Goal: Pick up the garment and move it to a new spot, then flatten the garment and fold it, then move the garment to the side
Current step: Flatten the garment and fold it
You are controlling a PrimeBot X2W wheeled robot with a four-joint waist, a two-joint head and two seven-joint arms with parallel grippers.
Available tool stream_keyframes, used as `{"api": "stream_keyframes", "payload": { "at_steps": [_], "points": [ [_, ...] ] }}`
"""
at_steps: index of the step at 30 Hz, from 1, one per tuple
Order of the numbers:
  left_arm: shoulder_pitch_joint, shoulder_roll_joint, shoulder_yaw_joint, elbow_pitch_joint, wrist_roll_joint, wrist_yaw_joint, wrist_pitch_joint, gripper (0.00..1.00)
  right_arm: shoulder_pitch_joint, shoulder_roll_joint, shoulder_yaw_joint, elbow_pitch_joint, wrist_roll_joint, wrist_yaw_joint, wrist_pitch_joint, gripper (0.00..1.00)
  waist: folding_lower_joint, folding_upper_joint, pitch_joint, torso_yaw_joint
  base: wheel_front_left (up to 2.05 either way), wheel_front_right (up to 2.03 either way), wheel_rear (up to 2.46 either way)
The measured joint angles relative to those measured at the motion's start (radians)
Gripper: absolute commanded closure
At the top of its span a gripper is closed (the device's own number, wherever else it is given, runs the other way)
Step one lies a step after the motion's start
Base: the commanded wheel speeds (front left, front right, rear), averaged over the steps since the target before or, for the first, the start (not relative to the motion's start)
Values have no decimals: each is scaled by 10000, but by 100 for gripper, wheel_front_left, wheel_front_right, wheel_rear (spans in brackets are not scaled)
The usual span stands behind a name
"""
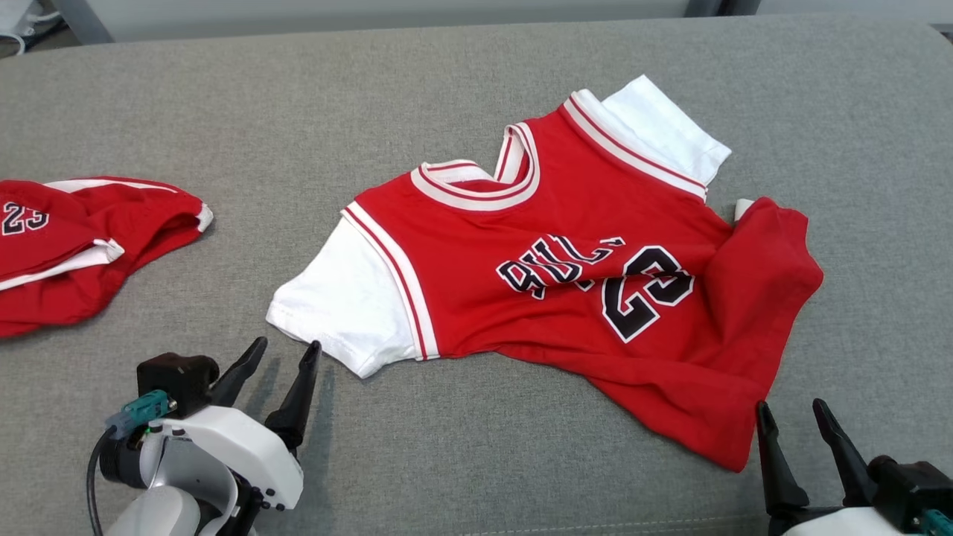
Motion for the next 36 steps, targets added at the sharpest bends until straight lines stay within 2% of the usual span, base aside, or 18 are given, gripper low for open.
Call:
{"api": "stream_keyframes", "payload": {
  "at_steps": [7, 22, 23, 24, 25, 26, 27, 28, 29, 36],
  "points": [
    [-806, -263, -148, 1162, -259, -520, 113, 0, -836, -8, 290, 884, 17, 0, -130, 0, 0, 0, 490, -49, 0, 0, 0],
    [-1902, -681, -188, 2740, -435, -1160, -196, 0, -1637, -23, 621, 1994, 209, 0, -345, 0, 0, 0, 795, -13, 0, 0, 0],
    [-1924, -686, -190, 2801, -435, -1214, -196, 0, -1673, -27, 639, 2004, 211, 0, -345, 12, 0, 0, 798, -12, 0, 0, 0],
    [-1930, -690, -194, 2853, -435, -1220, -198, 0, -1698, -29, 673, 2019, 209, 0, -345, 51, 0, 0, 806, -11, 0, 0, 0],
    [-1930, -692, -196, 2901, -437, -1220, -201, 0, -1718, -29, 692, 2040, 207, 0, -345, 56, 0, 0, 814, -10, 0, 0, 0],
    [-1937, -700, -199, 2941, -443, -1227, -213, 5, -1726, -29, 706, 2048, 209, 0, -345, 84, 0, 0, 818, -7, 0, 0, 0],
    [-1958, -715, -203, 2991, -447, -1294, -244, 51, -1729, -29, 721, 2059, 209, 0, -345, 100, 0, 0, 821, -4, 0, 0, 0],
    [-2001, -727, -215, 3043, -447, -1308, -253, 70, -1729, -29, 721, 2077, 209, 0, -345, 100, 0, 0, 820, 1, 0, 0, 0],
    [-2055, -744, -224, 3083, -449, -1323, -291, 100, -1727, -31, 725, 2092, 226, 0, -341, 100, 0, 0, 815, 8, 0, 0, 0],
    [-2041, -846, -228, 2882, -591, -1425, -623, 100, -1290, -31, 520, 1799, 307, 0, -384, 100, 0, 0, 714, 59, 0, 0, 0]
  ]
}}
